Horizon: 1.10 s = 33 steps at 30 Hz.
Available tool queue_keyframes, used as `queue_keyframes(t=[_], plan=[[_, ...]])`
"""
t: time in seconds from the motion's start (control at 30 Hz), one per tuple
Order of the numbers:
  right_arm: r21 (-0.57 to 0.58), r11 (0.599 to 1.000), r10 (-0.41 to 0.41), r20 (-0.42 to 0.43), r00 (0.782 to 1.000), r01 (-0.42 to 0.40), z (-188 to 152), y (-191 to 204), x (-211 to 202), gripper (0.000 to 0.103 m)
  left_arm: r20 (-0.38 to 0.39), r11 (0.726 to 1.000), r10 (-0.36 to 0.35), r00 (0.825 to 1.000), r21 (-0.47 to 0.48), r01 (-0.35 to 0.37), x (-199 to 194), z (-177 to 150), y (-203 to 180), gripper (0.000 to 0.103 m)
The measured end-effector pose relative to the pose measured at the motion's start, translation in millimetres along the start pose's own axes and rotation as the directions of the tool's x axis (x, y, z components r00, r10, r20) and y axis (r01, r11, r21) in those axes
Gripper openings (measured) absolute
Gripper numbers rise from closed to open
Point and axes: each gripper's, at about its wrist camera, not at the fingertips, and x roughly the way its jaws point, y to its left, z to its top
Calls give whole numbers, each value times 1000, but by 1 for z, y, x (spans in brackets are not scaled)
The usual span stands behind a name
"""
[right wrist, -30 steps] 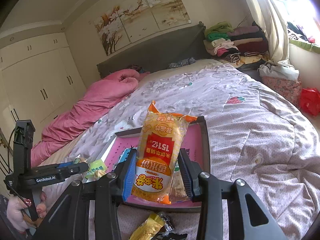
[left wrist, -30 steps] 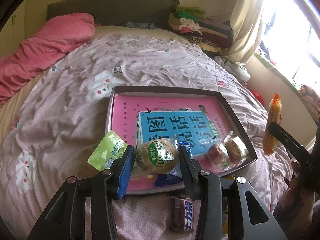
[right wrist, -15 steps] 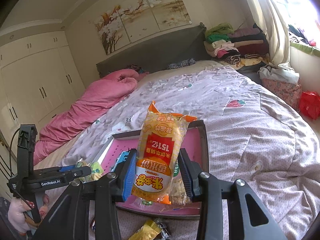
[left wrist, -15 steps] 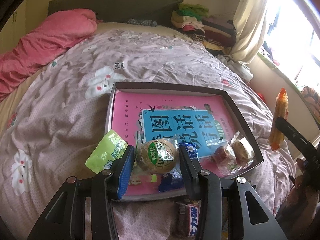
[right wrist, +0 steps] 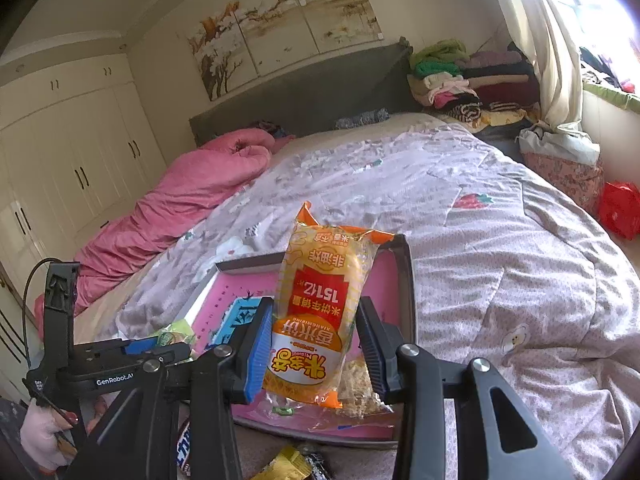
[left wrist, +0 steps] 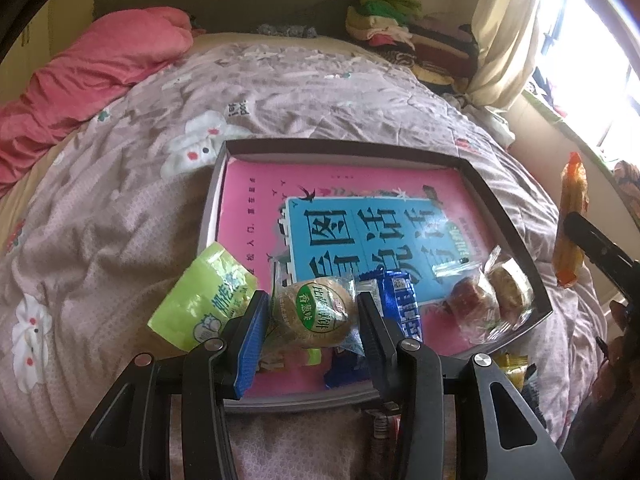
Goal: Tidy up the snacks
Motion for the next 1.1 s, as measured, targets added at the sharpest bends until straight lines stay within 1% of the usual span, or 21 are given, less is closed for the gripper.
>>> queue_keyframes(t=[0.13,0.3,0.53,0.67,1.1], plan=[[5,1000,0,-35,999,0,-4,-1,7,41,8,1000,0,1000,9,0,1,0,-3,46],[-7,1000,-22,-72,997,21,-10,-1,16,41,9,1000,-15,1000,16,15,2,0,-8,46],[-58,998,-44,-127,991,37,-19,6,30,41,8,999,-34,999,17,33,5,1,-12,46],[-86,995,-62,-141,988,50,-23,10,33,41,6,999,-44,999,23,44,7,0,-16,46],[-116,993,-56,-198,979,34,-31,18,46,41,-2,998,-62,998,21,62,10,-1,-22,46]])
